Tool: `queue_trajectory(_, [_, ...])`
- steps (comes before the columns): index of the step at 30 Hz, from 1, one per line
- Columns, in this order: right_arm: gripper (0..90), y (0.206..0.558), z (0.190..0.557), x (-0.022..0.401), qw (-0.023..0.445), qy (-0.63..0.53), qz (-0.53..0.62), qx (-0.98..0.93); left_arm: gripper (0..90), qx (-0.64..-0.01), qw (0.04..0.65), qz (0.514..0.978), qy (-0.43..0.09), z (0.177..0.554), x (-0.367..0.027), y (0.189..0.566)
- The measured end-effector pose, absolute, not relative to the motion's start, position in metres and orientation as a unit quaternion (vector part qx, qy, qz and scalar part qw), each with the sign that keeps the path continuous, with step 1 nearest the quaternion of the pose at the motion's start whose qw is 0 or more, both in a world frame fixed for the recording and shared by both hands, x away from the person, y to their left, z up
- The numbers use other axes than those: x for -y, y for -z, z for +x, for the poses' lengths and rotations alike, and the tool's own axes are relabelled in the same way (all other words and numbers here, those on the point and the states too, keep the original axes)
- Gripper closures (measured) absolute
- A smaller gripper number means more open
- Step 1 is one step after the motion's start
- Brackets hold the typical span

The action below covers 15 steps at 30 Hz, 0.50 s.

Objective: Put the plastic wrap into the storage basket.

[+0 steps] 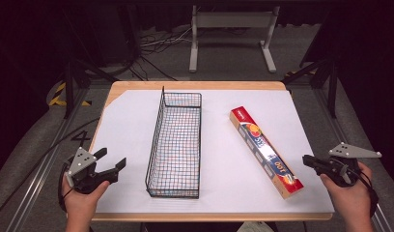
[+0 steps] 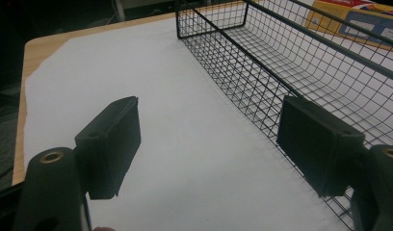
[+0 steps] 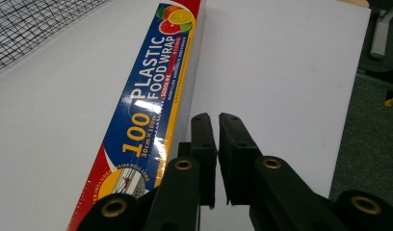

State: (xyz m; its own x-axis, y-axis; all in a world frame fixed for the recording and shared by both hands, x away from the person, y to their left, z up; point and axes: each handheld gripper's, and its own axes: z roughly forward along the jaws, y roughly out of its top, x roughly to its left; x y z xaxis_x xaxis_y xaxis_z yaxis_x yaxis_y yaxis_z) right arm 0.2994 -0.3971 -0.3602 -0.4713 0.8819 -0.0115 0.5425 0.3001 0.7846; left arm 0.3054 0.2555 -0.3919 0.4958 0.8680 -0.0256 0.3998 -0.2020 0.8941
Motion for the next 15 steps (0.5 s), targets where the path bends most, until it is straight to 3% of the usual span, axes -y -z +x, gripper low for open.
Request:
queue_trajectory(3, [80.5,0.361,0.300,0.398,0.231,-0.363,0.463,-0.775,23.7,-0.433,0.461,0.732,-0.255,0.305,-0.254,0.392])
queue_trajectory(15, [88.5,0.373,0.299,0.402,0.198,-0.293,0.496,-0.793,23.4,-0.433,0.456,0.735,-0.253,0.306,-0.253,0.391])
